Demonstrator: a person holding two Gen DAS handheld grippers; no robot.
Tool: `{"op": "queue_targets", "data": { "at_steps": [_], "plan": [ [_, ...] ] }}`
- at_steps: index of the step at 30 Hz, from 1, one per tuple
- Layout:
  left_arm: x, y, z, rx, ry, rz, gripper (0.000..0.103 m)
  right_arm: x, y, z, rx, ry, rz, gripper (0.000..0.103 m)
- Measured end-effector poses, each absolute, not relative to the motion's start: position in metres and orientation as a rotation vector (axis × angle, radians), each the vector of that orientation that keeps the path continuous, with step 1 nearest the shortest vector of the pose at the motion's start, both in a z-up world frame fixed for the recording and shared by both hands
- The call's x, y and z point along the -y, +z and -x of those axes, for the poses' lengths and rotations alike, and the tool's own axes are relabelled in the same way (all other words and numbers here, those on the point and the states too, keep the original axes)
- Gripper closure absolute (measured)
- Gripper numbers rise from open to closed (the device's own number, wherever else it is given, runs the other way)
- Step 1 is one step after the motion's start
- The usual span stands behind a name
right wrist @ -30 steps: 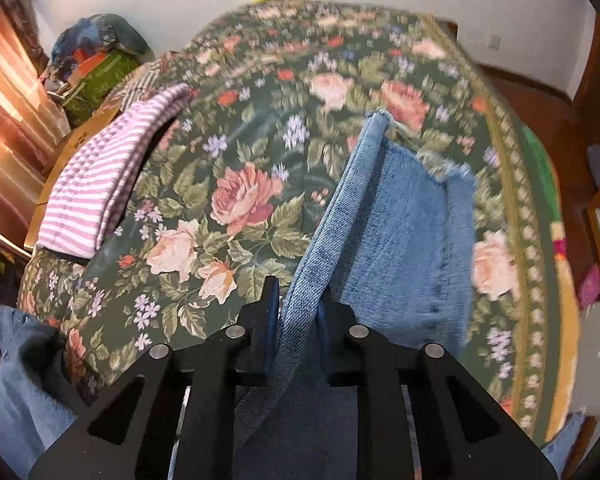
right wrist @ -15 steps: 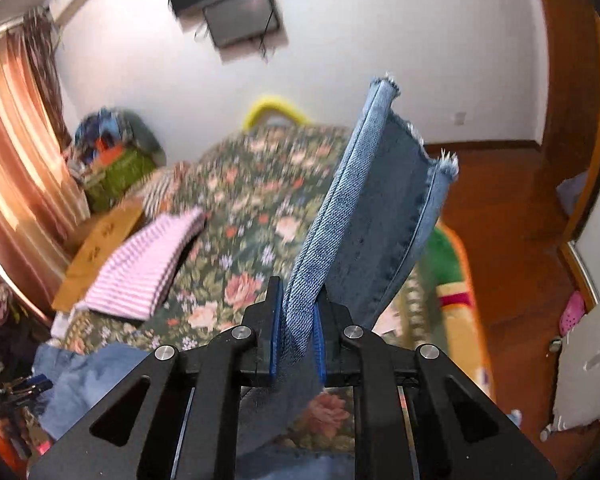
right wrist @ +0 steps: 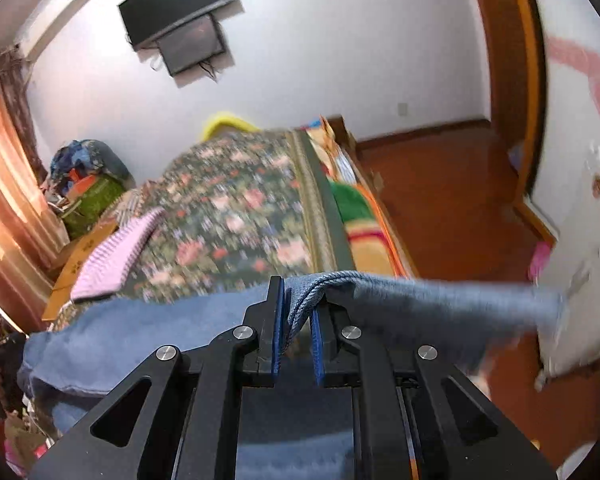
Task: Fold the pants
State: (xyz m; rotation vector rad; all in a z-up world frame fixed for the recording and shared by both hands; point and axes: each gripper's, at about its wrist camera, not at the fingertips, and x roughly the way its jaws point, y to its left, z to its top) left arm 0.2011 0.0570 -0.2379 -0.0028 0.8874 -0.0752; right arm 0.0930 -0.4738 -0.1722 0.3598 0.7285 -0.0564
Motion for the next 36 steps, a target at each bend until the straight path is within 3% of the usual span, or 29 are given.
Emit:
{"op": "queue_targets", "data": {
  "at_steps": [6, 12, 19, 22, 26, 36],
  "plan": [
    [-0.036, -0.238, -0.199, -0.904, -0.103, -0.026, 0.05, 0.487, -0.233, -0.072, -0.826, -0.075, -0.507, 0.092],
    [-0.026, -0.239, -0.195, -0.911, -0.119, -0.029, 0.047, 0.498, -0.257, -0.048, -0.88, -0.043, -0.627, 0.092],
    [-0.013, -0.237, -0.192, -0.925, -0.115, -0.055, 0.047, 0.522, -0.255, -0.02, -0.892, -0.05, -0.707, 0.064],
    [0.0, -0.229, -0.199, -0.914, -0.123, -0.07, 0.047, 0.536, -0.246, -0.011, -0.872, -0.135, -0.667, 0.06],
    [0.031, -0.219, -0.214, -0.893, -0.159, -0.072, 0.037, 0.569, -0.254, -0.005, -0.871, -0.196, -0.757, 0.06],
    [0.121, -0.247, -0.231, -0.993, -0.337, -0.112, 0.037, 0.594, -0.285, -0.025, -0.908, -0.172, -0.907, 0.055]
  ]
}}
